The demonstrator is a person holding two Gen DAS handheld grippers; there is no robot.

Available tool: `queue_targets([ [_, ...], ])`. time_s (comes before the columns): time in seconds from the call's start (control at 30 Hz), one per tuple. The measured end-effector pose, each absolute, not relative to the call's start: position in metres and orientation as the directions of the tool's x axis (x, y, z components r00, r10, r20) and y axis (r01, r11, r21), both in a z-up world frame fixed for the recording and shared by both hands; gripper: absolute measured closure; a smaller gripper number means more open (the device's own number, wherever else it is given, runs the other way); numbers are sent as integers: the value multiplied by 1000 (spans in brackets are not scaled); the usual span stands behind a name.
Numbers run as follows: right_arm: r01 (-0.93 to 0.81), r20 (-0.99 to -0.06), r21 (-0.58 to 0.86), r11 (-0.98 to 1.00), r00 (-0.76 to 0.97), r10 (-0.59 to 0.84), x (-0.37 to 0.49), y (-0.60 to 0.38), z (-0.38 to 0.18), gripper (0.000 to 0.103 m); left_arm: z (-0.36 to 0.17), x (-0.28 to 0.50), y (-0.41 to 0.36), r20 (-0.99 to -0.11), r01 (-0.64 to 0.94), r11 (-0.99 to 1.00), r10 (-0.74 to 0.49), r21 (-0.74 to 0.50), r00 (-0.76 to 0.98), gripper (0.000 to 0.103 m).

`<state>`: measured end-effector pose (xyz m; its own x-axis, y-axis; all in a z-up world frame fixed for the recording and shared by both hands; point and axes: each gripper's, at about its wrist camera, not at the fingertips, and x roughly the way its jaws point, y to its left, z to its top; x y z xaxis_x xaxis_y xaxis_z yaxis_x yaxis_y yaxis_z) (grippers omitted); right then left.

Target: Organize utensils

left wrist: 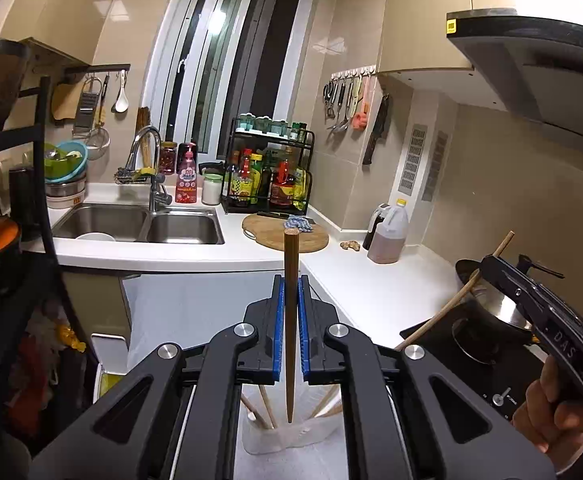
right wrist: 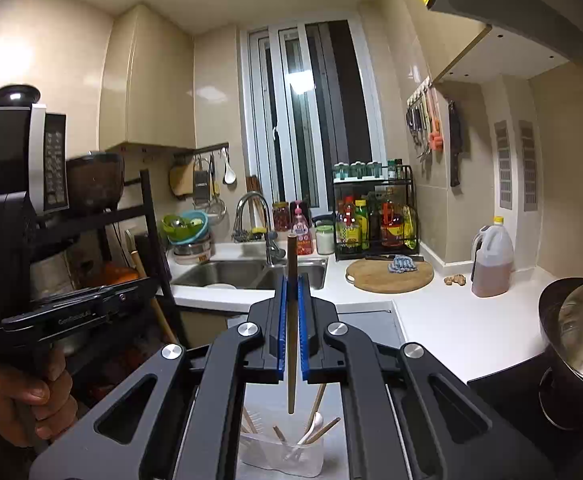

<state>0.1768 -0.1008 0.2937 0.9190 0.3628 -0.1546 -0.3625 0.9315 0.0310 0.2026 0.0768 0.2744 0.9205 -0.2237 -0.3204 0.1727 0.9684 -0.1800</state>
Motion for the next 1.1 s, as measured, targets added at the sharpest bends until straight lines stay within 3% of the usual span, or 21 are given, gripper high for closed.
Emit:
queue_targets([
  [0.43, -409, -373, -10, 913, 848, 376, 241, -60, 217, 97, 211, 251, 63, -452, 172, 975, -218, -140, 865, 95],
  [0.5, -399, -380, -5, 917, 849, 368, 240, -63, 213, 88, 214, 243, 64, -443, 169, 978, -208, -126, 872, 83],
  [0.6, -375, -367, 16, 927, 860, 354, 233, -75, 216, 69, 223, 226, 68, -416, 158, 980, -194, -119, 889, 83],
  [0.73, -362, -329, 29, 932, 877, 351, 206, -92, 225, 63, 234, 188, 74, -352, 137, 982, -176, -134, 919, 81],
  [0.97, -301, -254, 14, 953, 921, 295, 135, -119, 210, 22, 208, 116, 71, -287, 53, 989, -91, -135, 953, 43],
  [1.1, -237, -262, 25, 971, 936, 235, 102, -128, 181, 9, 161, 83, 68, -325, -6, 989, -43, -150, 945, 21],
])
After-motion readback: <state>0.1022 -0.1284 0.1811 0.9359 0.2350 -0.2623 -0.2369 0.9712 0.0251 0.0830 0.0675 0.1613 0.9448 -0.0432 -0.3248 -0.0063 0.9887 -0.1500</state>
